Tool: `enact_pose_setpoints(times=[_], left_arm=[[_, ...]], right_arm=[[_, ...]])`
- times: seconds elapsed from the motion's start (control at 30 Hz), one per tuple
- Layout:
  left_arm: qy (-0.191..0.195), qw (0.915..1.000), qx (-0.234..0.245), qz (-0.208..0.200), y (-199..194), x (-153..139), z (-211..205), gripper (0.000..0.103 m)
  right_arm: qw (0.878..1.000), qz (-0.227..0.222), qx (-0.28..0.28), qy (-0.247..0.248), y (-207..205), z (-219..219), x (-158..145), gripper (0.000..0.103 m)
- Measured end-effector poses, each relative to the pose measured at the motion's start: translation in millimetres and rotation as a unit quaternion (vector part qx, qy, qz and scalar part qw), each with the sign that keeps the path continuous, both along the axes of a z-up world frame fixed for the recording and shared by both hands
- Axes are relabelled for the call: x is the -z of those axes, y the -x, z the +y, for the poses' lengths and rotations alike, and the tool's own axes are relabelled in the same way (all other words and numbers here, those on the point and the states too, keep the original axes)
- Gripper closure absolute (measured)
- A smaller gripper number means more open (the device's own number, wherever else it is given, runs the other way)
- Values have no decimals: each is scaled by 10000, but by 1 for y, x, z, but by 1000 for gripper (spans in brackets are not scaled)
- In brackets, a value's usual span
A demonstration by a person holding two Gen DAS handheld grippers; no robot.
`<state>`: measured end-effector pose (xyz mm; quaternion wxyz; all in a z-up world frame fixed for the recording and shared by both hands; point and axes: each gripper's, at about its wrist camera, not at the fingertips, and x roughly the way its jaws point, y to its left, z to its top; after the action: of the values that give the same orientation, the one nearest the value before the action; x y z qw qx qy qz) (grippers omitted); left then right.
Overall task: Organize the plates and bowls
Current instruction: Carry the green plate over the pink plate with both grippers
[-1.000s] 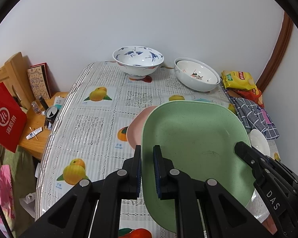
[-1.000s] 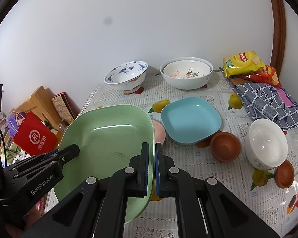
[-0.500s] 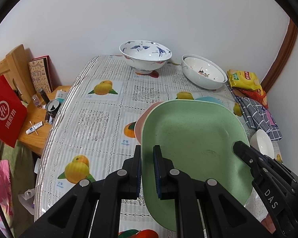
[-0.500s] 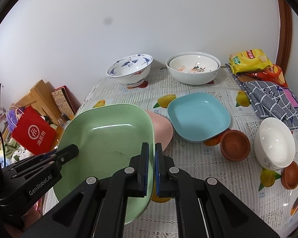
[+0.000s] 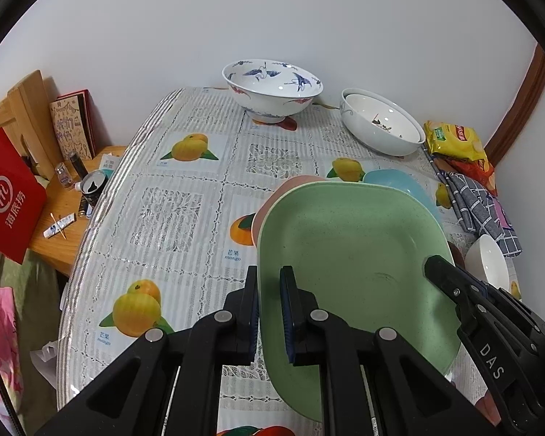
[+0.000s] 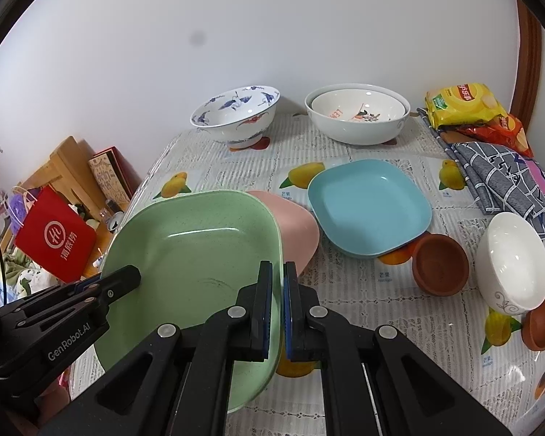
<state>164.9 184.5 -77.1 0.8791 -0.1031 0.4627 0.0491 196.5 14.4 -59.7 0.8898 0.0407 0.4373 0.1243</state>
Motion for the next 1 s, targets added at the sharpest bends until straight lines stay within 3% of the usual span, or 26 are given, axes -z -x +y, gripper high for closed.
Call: enact_pose_setpoints(times=[1.0], left_arm=[[78,9986,-303,423,-23,40,28,92]], right_arm=[[9984,474,-271,119,-36,30,48,97]])
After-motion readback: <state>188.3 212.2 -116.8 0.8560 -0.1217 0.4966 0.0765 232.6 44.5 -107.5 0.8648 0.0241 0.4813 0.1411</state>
